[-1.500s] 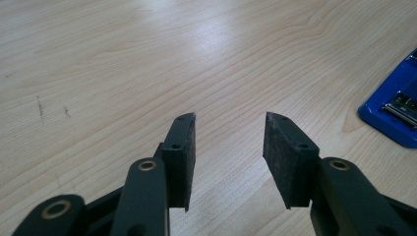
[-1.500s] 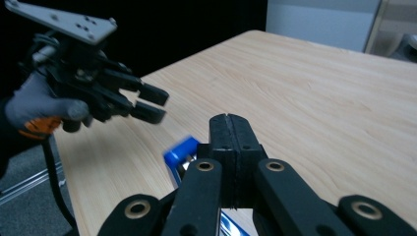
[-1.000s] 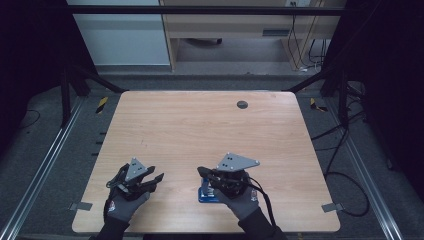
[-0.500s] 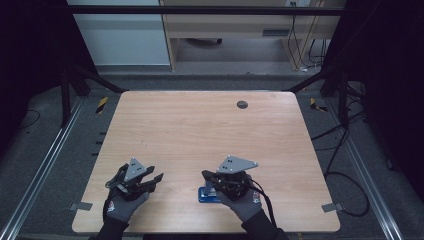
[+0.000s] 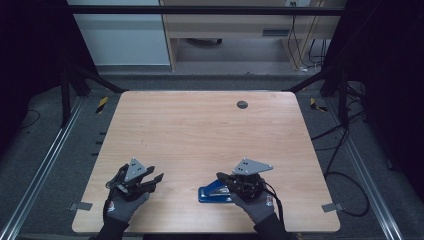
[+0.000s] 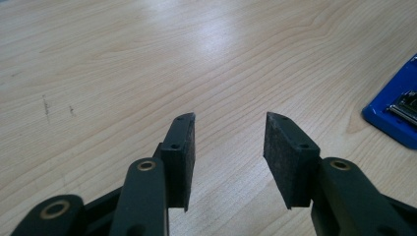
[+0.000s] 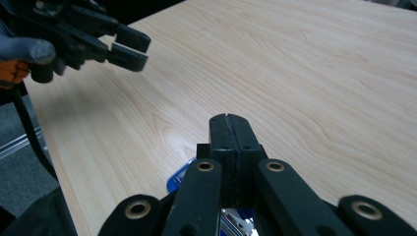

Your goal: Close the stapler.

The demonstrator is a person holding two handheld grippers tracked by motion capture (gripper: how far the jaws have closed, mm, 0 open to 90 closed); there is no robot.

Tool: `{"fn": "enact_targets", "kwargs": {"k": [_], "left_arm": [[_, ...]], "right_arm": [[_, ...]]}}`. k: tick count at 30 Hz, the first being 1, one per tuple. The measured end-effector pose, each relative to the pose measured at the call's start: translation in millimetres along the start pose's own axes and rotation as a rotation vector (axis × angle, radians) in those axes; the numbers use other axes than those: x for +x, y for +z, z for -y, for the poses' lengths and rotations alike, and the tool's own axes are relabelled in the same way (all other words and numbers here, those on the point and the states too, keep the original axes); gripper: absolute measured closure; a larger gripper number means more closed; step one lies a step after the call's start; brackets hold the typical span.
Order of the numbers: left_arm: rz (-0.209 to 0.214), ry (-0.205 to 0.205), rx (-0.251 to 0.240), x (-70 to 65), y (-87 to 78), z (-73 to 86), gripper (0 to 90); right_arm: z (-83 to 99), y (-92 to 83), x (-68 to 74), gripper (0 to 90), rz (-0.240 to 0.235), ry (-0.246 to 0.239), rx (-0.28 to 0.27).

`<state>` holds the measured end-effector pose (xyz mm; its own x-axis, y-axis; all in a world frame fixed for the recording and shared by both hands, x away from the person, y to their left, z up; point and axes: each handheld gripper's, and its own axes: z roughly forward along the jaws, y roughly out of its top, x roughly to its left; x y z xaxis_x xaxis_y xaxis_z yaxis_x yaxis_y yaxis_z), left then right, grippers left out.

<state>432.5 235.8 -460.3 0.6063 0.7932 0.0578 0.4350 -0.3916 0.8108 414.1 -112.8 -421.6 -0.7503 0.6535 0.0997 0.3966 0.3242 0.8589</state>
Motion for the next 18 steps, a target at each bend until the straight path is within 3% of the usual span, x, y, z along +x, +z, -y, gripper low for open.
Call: {"fn": "enact_targets", "kwargs": {"k": [18], "left_arm": [[0.001,0.004,0.003,-0.3,0.1,0.4,55.6]], "right_arm": [[33.5,-12.6,-22.0,90.0,0.022,0.06,0.054]]}}
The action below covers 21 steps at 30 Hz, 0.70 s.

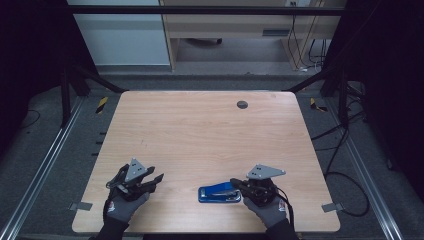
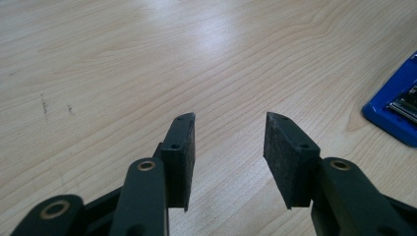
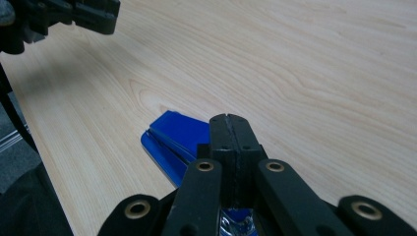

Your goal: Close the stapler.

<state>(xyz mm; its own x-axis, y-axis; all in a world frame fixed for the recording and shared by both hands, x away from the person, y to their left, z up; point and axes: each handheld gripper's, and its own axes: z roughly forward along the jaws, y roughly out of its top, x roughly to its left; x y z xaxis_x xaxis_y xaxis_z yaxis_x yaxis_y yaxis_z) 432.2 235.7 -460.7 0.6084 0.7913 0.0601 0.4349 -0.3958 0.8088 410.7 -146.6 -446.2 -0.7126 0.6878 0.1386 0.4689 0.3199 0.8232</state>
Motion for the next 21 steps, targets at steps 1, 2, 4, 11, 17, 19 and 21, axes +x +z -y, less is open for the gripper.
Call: {"fn": "enact_targets", "kwargs": {"k": [1,2,4,11,17,19,21], "left_arm": [[-0.001,0.0,0.0,-0.1,0.0,0.1,55.6],[-0.001,0.002,0.001,-0.4,0.0,0.1,55.6],[-0.003,0.005,-0.001,-0.7,-0.4,-0.2,55.6],[0.0,0.006,-0.001,-1.3,-0.3,0.0,55.6],[0.002,0.014,0.007,-3.0,1.2,0.2,55.6],[0.003,0.014,0.007,-3.2,1.1,0.3,55.6],[0.003,0.014,0.006,-3.2,1.1,0.4,55.6]], "right_arm": [[1.5,0.5,-0.6,90.0,0.004,0.0,0.009],[2.9,1.4,-1.0,90.0,0.008,-0.001,0.015],[5.7,2.7,-2.3,90.0,0.013,0.002,0.027],[9.7,3.8,-6.0,90.0,0.018,0.015,0.03],[12.6,7.4,-3.4,90.0,0.046,0.009,0.064],[14.3,7.9,-4.3,90.0,0.044,0.017,0.057],[15.3,7.6,-4.3,90.0,0.046,0.017,0.053]]}}
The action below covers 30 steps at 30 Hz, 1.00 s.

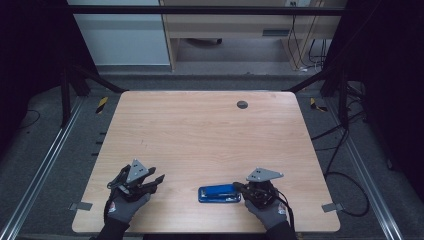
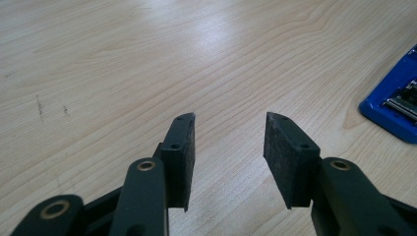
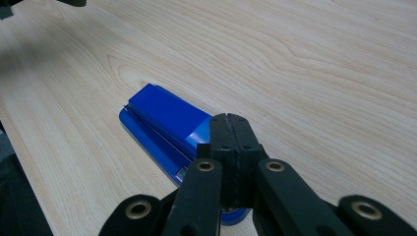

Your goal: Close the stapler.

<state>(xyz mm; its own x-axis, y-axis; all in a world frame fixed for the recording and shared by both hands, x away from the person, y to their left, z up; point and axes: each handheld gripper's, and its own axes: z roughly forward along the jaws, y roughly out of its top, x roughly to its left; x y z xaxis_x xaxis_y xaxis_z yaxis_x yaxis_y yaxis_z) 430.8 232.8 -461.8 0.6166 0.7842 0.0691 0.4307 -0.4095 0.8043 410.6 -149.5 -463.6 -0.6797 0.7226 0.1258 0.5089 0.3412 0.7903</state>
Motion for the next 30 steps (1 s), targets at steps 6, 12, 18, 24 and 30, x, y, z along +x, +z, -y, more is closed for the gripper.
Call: {"fn": "enact_targets", "kwargs": {"k": [6,12,18,24,30], "left_arm": [[0.001,-0.001,0.0,-0.3,0.2,0.0,55.6],[0.005,-0.005,0.002,0.7,1.8,0.8,55.2],[0.009,-0.009,0.006,1.3,2.6,1.6,54.4],[0.009,-0.01,0.014,1.4,4.4,2.6,52.4],[0.014,-0.026,0.023,4.4,6.9,4.7,50.9]], "right_arm": [[4.0,0.6,-2.2,90.0,0.001,0.008,-0.006],[1.9,-0.8,-3.1,90.0,-0.015,0.002,-0.02],[-3.5,-7.3,-9.1,86.1,-0.005,0.012,-0.075],[-1.1,-16.7,-27.8,75.1,0.064,0.052,-0.118],[6.2,-20.5,-51.5,62.3,0.141,0.09,-0.115]]}}
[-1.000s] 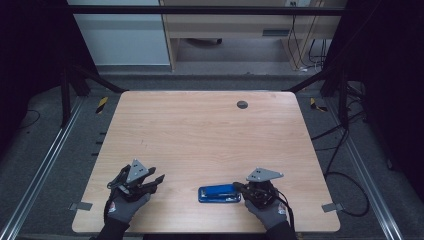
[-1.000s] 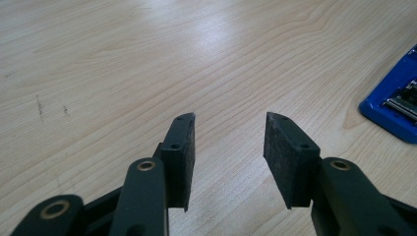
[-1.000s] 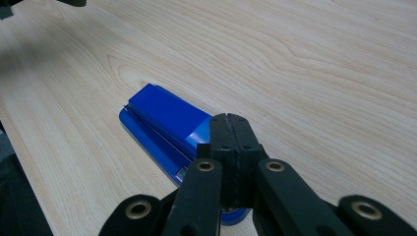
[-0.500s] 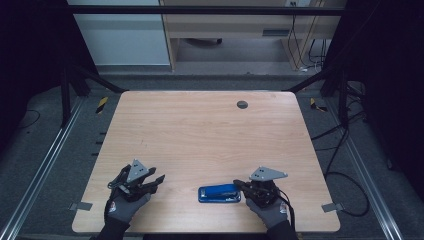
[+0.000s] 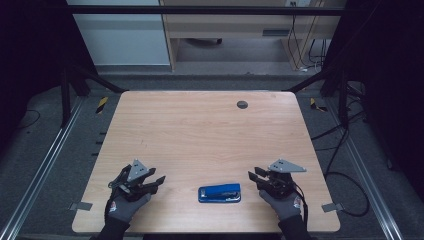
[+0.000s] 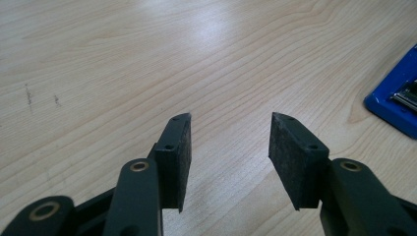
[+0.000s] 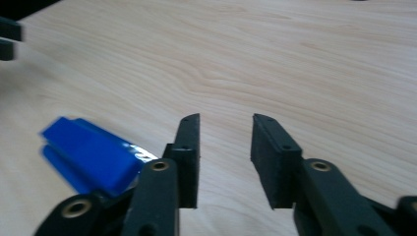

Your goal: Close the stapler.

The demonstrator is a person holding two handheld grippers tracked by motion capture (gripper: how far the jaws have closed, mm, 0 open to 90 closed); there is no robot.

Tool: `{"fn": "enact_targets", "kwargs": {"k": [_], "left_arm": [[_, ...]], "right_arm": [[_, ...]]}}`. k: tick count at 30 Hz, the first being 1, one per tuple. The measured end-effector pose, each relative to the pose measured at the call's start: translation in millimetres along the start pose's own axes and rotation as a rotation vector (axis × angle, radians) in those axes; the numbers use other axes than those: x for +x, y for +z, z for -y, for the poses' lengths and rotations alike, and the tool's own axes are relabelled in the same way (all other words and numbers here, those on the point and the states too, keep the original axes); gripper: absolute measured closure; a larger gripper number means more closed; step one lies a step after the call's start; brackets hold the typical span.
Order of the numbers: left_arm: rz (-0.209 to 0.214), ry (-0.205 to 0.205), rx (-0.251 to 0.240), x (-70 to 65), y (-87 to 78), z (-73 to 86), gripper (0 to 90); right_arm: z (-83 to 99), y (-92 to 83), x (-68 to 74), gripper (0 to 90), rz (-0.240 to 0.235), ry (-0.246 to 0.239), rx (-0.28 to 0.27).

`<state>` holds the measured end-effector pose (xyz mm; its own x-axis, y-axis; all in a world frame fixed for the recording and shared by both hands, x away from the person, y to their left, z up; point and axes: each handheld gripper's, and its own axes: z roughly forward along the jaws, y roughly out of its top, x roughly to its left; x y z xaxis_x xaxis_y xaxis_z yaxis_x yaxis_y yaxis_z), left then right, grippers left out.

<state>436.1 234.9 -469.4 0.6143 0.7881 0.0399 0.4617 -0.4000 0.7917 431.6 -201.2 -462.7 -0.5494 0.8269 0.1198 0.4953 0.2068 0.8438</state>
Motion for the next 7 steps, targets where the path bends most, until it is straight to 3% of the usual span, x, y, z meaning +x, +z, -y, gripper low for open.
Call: {"fn": "enact_targets", "kwargs": {"k": [4,7], "left_arm": [[0.0,-0.003,0.006,3.0,1.1,1.7,48.6],[-0.006,-0.01,0.01,4.5,2.2,2.4,47.4]], "right_arm": [[5.1,1.5,-15.3,55.4,0.067,0.024,0.037],[8.9,2.1,-25.5,51.7,0.12,0.014,0.051]]}}
